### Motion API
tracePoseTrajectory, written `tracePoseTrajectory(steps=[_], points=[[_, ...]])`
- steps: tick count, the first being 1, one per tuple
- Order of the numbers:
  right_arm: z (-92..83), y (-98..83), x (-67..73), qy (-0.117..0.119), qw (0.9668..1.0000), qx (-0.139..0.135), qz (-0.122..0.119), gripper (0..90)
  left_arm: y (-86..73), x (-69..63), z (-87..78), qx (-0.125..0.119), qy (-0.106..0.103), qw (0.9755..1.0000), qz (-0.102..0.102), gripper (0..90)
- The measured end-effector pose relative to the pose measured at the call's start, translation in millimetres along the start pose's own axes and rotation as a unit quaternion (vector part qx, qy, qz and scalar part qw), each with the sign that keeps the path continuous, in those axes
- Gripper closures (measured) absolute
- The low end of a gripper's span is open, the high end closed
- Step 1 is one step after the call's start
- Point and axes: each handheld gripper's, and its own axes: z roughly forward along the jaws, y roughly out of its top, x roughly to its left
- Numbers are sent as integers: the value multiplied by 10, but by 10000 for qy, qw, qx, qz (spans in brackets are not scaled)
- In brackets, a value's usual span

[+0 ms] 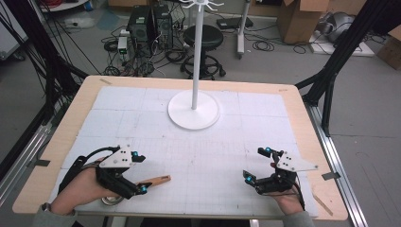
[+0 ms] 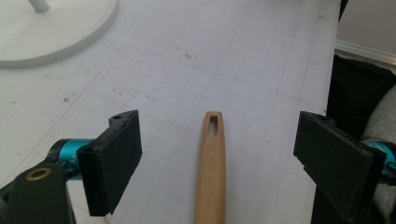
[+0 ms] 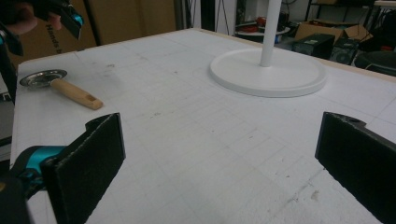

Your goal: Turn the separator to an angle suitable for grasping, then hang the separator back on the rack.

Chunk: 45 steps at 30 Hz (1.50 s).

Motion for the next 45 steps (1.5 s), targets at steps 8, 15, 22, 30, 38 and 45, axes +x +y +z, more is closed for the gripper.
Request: tracePoseTrajectory(steps=[8,15,22,30,38,45], points=[[-11,-5,-1,-2,10000,11,6,7,-32,-5,6,376,3,9993,64,178],[-14,-12,3,13,10000,28,12,7,-60,15,45,619,-216,9978,63,185],[-30,-13,-4,-6,10000,5,25,7,-112,56,91,797,-278,9964,-46,200],[-44,-11,5,13,10000,0,51,7,-173,72,146,1219,-387,9918,-17,218],[-51,-7,18,21,10000,6,36,7,-225,97,203,1549,-586,9862,-72,240],[-56,-12,10,8,10000,14,42,7,-267,131,259,1792,-586,9820,-81,261]])
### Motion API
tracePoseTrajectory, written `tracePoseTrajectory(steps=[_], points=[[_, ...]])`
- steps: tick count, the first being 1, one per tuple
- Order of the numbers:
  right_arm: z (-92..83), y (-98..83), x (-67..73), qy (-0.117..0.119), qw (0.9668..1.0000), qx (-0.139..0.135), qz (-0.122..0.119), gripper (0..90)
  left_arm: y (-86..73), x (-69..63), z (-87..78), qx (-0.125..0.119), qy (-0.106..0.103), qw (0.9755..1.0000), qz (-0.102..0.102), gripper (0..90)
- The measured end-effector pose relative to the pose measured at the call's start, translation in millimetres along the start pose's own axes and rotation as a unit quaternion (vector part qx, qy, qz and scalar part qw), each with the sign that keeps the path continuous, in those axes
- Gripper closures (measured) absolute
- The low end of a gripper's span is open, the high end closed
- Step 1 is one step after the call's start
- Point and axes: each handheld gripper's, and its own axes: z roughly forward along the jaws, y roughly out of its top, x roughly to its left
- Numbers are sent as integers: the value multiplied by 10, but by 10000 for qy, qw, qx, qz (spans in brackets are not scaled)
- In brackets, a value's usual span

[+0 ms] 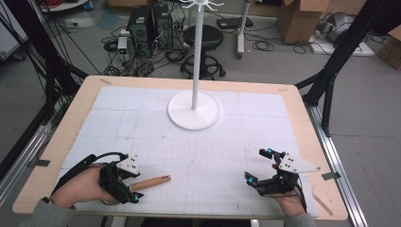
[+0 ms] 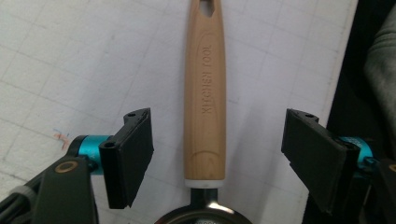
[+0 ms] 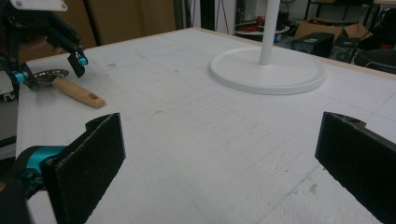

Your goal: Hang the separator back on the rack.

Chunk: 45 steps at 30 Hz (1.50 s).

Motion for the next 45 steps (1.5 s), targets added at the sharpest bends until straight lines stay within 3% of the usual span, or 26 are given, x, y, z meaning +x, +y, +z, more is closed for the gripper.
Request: tracePoseTrajectory(steps=[15,29,45], points=[[-5,-1,0,2,10000,-7,1,7,-29,25,48,287,30,9996,23,399],[-1,-4,-2,5,10000,2,-21,7,-29,5,48,353,235,9990,169,504],[-6,-7,-3,12,10000,-12,-12,7,-20,-26,37,421,233,9986,217,643]])
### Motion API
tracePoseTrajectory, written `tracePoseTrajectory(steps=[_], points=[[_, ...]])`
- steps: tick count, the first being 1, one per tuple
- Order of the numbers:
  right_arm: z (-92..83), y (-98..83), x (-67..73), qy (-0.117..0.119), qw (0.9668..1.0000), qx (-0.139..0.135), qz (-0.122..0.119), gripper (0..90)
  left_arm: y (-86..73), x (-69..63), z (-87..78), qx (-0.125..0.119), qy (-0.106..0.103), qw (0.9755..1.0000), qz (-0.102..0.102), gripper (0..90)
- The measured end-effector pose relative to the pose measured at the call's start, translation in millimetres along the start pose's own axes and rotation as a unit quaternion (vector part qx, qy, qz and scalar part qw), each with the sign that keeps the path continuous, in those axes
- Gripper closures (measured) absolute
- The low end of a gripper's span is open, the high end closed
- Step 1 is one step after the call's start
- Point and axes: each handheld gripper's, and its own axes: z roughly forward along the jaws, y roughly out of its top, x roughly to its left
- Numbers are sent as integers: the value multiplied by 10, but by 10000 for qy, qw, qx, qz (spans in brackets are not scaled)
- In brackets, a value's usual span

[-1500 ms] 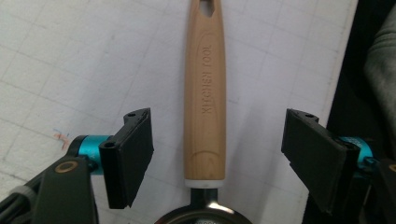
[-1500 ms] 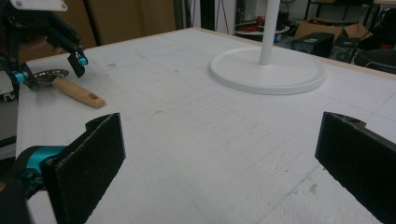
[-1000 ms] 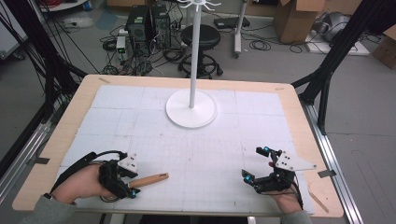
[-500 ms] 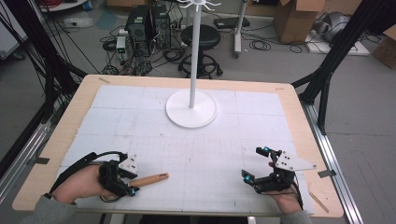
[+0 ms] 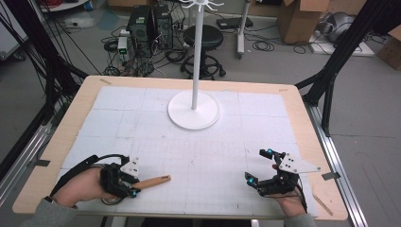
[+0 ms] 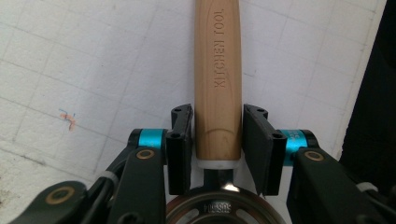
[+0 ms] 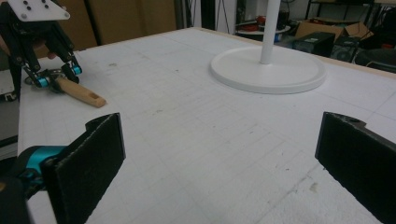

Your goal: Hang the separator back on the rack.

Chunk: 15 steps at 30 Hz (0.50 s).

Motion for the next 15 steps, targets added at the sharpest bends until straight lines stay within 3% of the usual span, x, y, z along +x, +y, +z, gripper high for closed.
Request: tracePoseTrajectory(steps=[15], points=[[1,-2,0,-4,10000,18,15,7,5,-10,-1,15,34,10000,-40,682]])
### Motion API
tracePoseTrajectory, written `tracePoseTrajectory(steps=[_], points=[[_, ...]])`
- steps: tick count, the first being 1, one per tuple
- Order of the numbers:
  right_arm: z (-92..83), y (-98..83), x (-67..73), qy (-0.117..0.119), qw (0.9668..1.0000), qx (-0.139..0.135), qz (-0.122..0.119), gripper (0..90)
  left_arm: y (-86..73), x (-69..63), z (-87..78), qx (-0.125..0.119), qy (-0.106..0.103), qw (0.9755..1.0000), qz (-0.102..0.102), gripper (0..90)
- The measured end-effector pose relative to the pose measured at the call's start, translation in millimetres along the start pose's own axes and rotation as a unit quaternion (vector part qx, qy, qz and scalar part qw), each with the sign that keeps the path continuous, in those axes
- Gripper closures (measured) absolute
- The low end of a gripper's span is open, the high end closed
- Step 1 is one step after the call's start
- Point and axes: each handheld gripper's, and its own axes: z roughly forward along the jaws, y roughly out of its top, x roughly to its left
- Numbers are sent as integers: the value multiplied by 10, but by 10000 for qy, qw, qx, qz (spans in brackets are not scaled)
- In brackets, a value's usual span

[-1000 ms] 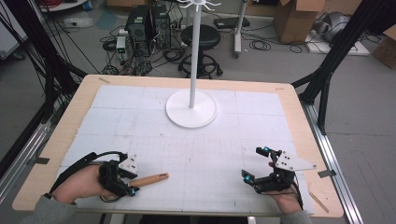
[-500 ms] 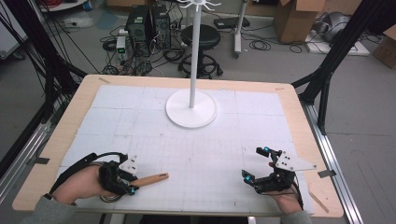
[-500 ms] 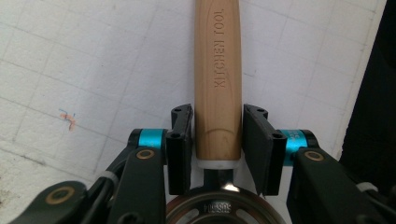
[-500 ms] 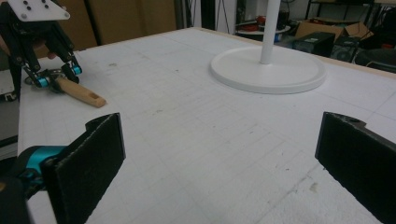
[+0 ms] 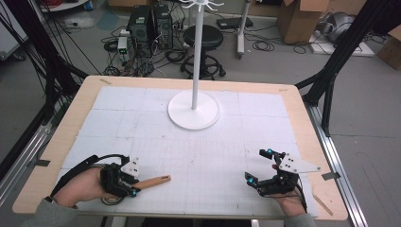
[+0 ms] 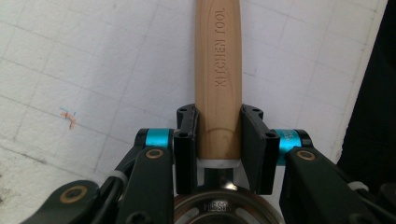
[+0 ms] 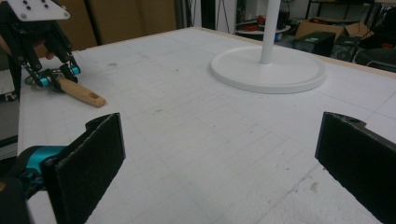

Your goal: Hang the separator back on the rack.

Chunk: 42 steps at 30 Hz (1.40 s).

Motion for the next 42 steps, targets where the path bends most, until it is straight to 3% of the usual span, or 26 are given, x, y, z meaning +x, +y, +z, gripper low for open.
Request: tracePoseTrajectory(steps=[20,34,42], points=[[8,1,-2,0,10000,-4,20,7,-32,-7,-76,-77,2,9999,-85,686],[21,7,4,1,10000,-3,-31,7,-97,-10,-246,-442,246,9984,-234,687],[26,9,4,20,10000,9,-16,7,-81,-9,-329,-593,271,9976,-255,687]])
